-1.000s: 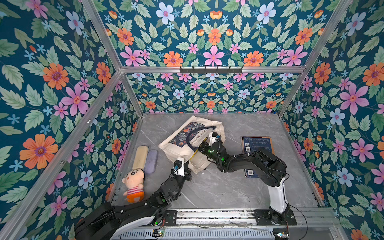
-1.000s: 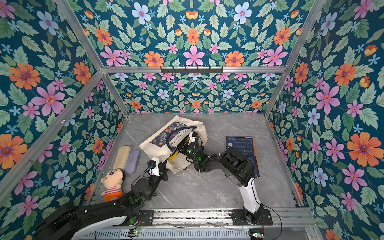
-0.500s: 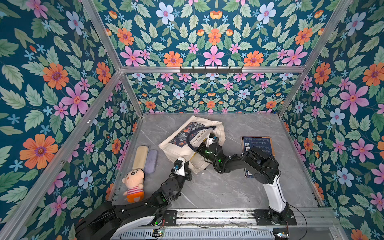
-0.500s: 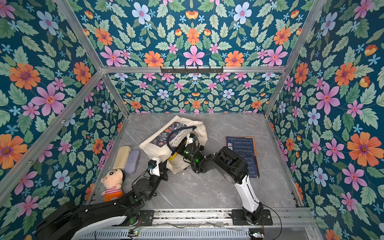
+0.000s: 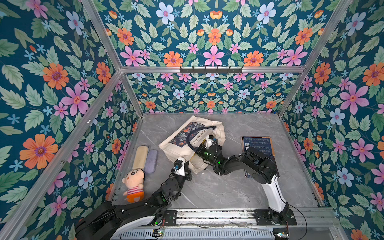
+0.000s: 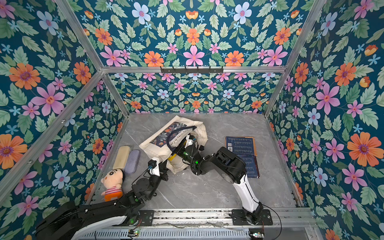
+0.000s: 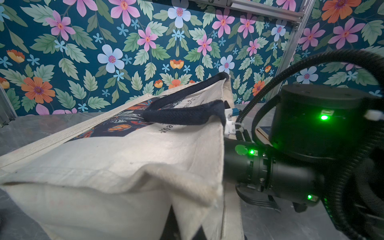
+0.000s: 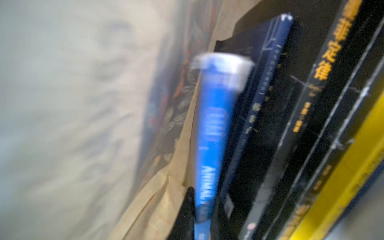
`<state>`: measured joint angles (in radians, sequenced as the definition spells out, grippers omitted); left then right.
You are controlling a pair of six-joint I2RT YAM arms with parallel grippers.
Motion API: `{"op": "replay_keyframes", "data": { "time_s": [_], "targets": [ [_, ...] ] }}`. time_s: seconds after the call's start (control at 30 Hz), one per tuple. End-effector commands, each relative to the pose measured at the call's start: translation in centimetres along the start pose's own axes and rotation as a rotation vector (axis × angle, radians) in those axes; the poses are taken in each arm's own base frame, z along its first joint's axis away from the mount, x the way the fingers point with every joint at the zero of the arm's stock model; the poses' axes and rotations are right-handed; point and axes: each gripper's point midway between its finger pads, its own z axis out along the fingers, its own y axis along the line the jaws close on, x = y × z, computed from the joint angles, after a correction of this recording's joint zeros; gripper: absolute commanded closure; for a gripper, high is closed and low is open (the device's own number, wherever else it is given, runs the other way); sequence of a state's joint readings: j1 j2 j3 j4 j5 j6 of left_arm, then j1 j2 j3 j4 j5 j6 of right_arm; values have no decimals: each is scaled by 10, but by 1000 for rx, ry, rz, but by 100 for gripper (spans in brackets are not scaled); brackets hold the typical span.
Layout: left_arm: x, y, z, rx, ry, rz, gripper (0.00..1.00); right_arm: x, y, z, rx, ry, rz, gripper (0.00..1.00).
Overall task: Take out the books from the canvas bag
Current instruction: Pick up the book from the canvas bag.
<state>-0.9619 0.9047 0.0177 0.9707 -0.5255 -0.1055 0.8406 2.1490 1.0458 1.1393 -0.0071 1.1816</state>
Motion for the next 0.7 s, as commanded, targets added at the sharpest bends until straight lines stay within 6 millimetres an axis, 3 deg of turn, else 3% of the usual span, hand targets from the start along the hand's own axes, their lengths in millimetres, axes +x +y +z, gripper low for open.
{"op": "replay_keyframes", "data": {
  "time_s": [0.0,0.23,0.67],
  "targets": [
    [-6,-2,1,3,-17,-7,100,-12,26,-8,-76,-52,-40,98],
    [-7,2,1,-17,-18,-9,100,-20,34,-35,-72,-82,-80,100],
    [-8,33,-5,-185,-27,-20,100,-34,45,-105,-36,-127,-166,100]
  ]
}}
